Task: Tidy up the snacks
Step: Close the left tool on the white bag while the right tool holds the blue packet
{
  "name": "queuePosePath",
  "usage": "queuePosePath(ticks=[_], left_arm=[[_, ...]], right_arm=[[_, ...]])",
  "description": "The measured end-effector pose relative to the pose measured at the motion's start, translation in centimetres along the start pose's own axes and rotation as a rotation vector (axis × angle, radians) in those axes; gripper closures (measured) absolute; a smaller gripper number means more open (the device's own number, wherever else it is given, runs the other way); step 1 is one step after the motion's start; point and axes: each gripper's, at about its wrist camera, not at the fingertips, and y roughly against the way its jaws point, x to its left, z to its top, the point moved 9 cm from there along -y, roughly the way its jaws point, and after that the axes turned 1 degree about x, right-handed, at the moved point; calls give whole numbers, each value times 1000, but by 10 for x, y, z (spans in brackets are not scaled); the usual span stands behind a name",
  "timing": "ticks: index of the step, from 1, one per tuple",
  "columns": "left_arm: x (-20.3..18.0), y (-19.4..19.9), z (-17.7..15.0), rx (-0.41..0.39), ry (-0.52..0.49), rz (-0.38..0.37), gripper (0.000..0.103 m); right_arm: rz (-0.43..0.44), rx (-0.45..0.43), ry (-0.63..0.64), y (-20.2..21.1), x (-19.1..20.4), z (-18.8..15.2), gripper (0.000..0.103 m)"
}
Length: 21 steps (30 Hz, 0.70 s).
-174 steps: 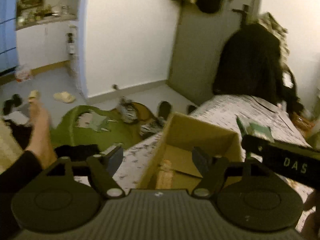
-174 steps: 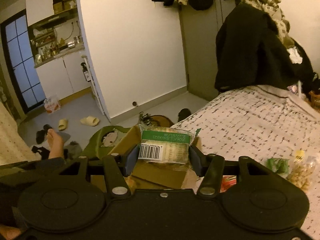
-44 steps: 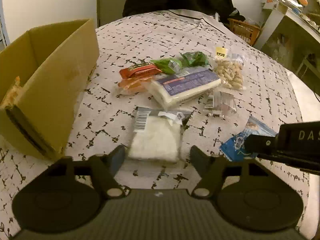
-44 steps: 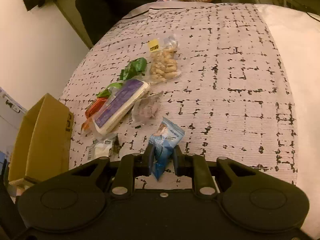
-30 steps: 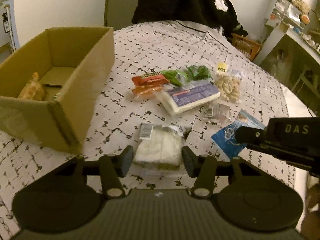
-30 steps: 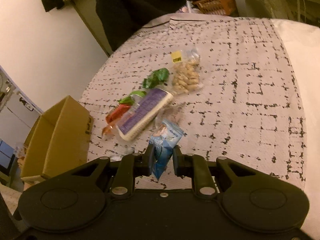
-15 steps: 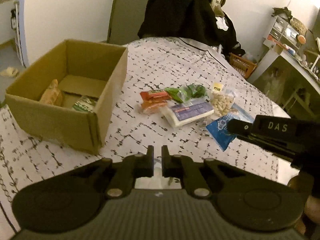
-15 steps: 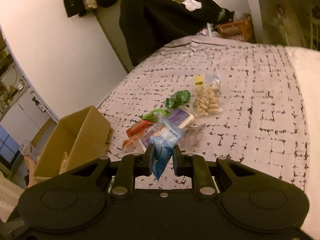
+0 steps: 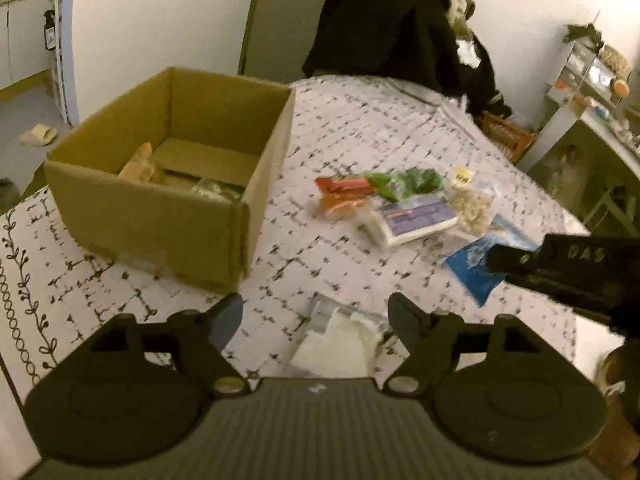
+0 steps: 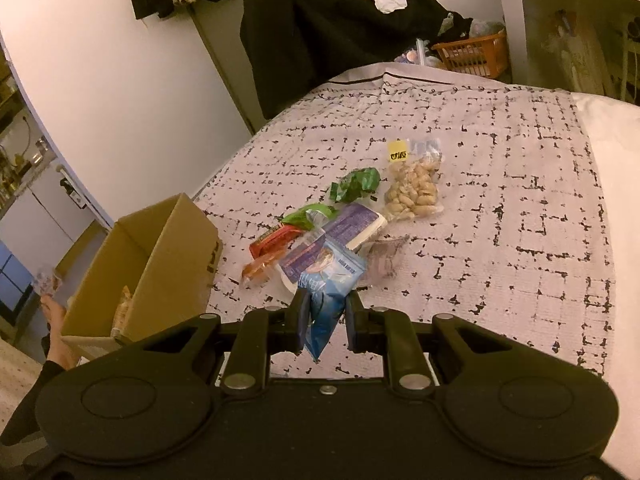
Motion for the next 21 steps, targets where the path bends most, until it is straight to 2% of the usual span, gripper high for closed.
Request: queuePosePath(ticks=[3,7,11,16,19,21], left_arm=[[1,-5,-4,6,-8,-12,25],[-11,-15,-8,23,-24,-78,25],[-23,-28,-17,62,-66,-87,25],[-23,-48,-32,133,-108,-25,26],[-26,-51,-37,141,-154,9,26],[-25,-52,-37,138,-151,30,31]], right_arm=[[3,9,-6,-2,-1,-2,84],[7,14,-16,-3,-2,-2,84],[10,19,-37,-5,-5,-2,84],[19,20,-46,-8,-6,-2,84],[33,24,-35,-9,-3,-2,84],[36,26,-29,-10,-1,-3,84]])
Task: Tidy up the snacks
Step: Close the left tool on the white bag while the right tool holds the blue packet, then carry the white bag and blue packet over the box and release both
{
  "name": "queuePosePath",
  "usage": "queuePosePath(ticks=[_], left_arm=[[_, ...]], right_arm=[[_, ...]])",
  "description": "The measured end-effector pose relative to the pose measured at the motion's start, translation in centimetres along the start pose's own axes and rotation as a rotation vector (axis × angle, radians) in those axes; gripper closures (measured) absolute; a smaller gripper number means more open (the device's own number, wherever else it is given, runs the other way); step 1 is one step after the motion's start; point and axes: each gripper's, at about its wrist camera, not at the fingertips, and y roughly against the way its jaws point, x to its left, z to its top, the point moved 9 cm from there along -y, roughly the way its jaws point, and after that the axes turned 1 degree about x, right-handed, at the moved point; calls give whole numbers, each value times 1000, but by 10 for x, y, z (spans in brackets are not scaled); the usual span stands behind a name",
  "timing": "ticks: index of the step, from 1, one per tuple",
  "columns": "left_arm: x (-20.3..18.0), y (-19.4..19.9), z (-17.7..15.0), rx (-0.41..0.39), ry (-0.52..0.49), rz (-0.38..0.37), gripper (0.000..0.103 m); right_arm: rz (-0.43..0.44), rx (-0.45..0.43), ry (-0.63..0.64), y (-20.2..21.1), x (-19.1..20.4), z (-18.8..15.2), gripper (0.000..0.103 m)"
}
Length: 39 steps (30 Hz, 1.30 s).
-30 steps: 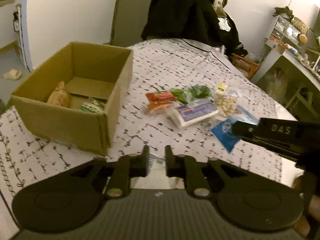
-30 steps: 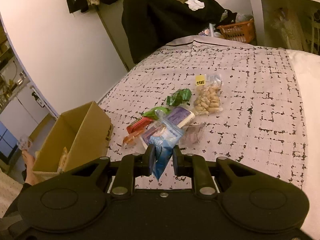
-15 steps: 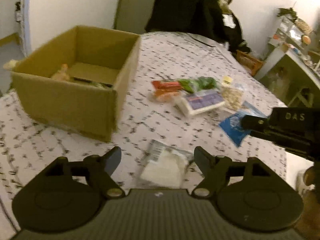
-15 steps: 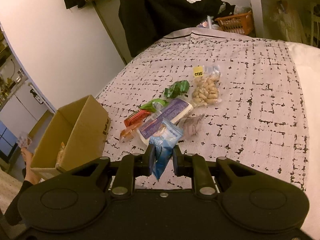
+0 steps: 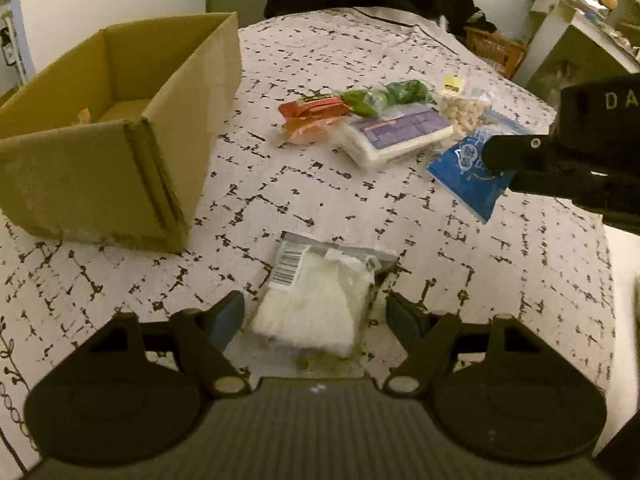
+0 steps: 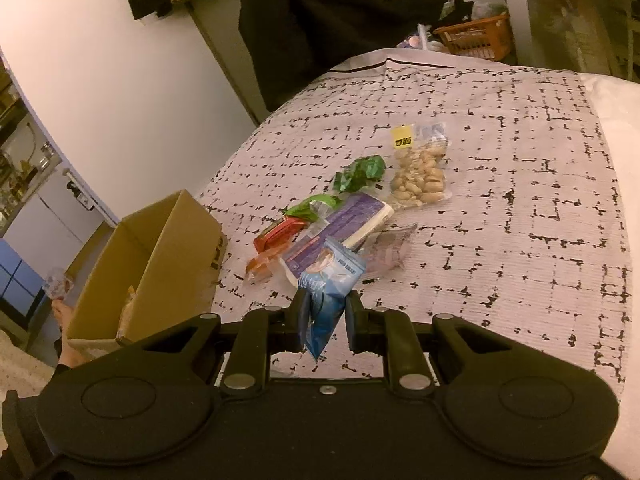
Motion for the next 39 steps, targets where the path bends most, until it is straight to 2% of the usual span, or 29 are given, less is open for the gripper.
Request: queuePosePath(ticks=[2,5,7,14,22,34,39], left_arm=[[2,1,1,-6,11,8,44],[7,3,3,-4,34,7,53],[8,5,5,-1,52,-2,55],[13,24,9,-31,89,-16,57],[22,72,24,-118,113,-27,57],[38,130,50,-233,144,-31,57],[52,143,61,-261,158,-2,57]], right_arm=[[0,0,-1,0,0,0,84],[-4,-1,-3,0,-1,0,84],[-2,-2,3,1,0,0,84],[1,-19,55,6,10,1,84],[45,-99,139,22,37,12,84],[180,-166,173,46,78,26,84],[227,-176,199,47,105,29,84]])
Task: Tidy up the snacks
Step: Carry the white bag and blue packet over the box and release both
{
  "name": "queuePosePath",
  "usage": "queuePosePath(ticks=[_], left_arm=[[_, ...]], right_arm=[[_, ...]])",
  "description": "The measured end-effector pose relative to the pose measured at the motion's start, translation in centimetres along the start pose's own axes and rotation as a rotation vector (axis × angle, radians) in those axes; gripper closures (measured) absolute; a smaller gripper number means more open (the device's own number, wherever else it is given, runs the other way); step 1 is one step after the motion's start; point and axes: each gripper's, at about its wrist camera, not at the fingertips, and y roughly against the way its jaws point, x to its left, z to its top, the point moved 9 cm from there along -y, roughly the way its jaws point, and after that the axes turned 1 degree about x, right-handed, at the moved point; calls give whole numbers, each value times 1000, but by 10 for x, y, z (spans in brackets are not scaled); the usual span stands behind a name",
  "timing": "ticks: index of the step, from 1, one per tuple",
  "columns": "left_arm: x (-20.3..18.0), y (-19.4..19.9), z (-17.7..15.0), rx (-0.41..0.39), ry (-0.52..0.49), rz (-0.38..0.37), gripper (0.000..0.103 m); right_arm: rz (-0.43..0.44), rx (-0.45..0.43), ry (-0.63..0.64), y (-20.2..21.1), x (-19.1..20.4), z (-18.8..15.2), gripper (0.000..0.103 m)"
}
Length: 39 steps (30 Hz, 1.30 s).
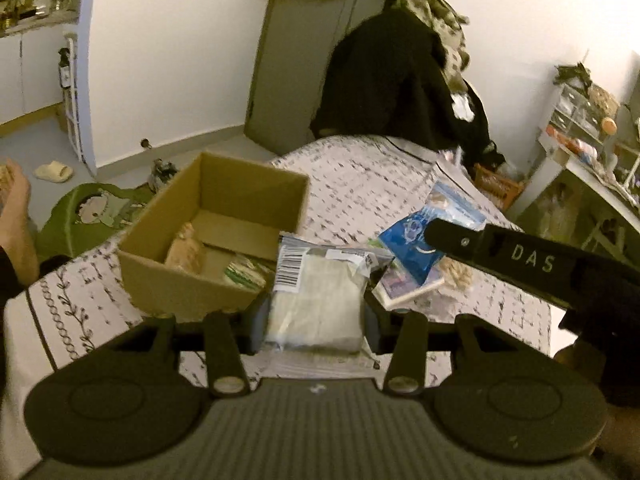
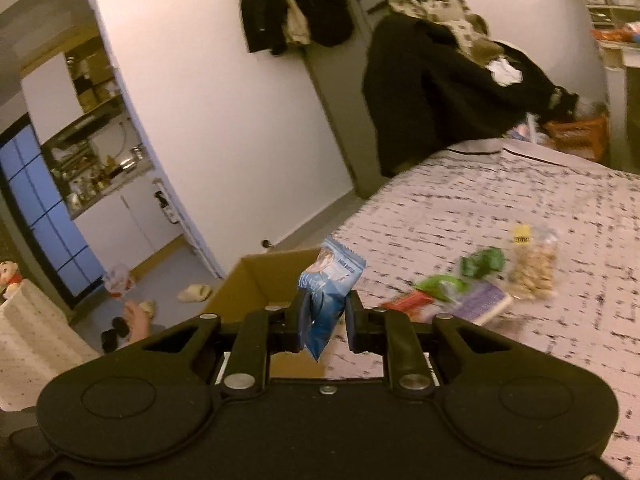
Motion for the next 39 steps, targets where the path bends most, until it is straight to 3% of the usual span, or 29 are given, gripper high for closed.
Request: queuePosePath(ticks=[20,26,31,39], left_arm=[[85,-9,49,-78,101,99,57],[100,-21,53,-74,122,121,57],[108,-36,55,-66,129,141,57],[121,-59,53,-53,153,175,57]], right_arm=[[124,24,78,-54,68,21,86],[135,67,90,-84,71,22,86],[163,41,85,-98,68,18,85],[217,60,69,-112,62,10,73]])
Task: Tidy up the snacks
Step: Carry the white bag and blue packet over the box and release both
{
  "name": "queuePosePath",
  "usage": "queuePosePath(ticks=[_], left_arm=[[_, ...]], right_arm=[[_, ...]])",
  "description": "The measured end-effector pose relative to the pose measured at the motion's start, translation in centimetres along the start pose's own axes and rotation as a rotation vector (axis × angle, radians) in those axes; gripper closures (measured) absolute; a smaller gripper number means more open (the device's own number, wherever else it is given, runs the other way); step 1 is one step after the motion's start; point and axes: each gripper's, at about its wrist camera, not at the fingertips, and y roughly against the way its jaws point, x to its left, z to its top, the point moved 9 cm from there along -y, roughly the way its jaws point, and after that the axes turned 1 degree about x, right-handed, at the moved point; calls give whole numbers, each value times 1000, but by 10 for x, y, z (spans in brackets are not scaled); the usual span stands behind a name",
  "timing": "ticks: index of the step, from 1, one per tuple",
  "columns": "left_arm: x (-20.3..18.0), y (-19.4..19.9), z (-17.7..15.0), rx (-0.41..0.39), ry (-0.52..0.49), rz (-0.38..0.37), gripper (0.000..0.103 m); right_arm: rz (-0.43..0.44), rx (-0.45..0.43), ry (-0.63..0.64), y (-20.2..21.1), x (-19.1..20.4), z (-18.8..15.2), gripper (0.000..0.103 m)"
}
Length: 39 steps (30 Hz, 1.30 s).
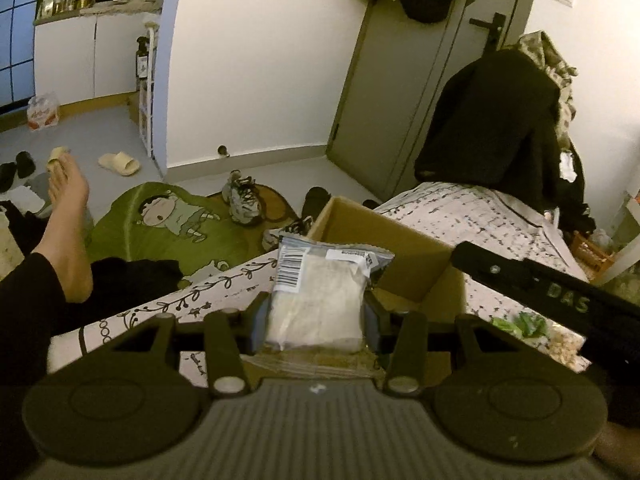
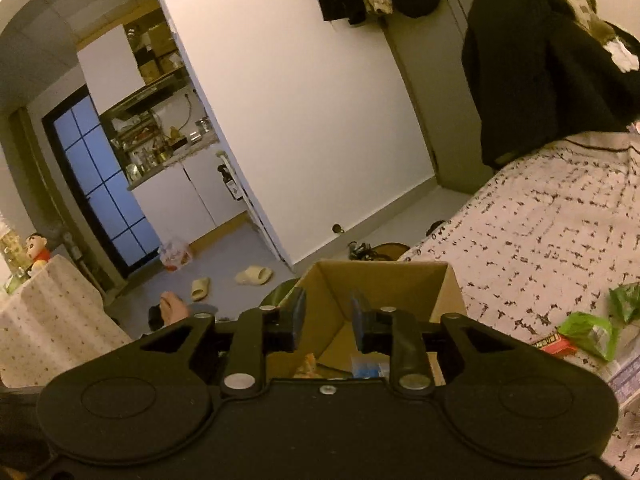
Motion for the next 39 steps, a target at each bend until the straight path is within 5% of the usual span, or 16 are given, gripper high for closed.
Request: queuePosePath(ticks=[9,25,32,39], left_arm=[[-19,-18,11,7,-33,-26,57],[-44,-29,24,11,-89,-42,53],[-43,-13,19,11,-67,-25,19],[-40,2,13,57,-73,24,18]], right_arm=[[-108,-73,-8,37,-14,23,15],[-217,-180,-52,72,-37,36,0],[-266,-138,-55,77,-49,33,0],[-326,-107,-28,85,-57,30,0]])
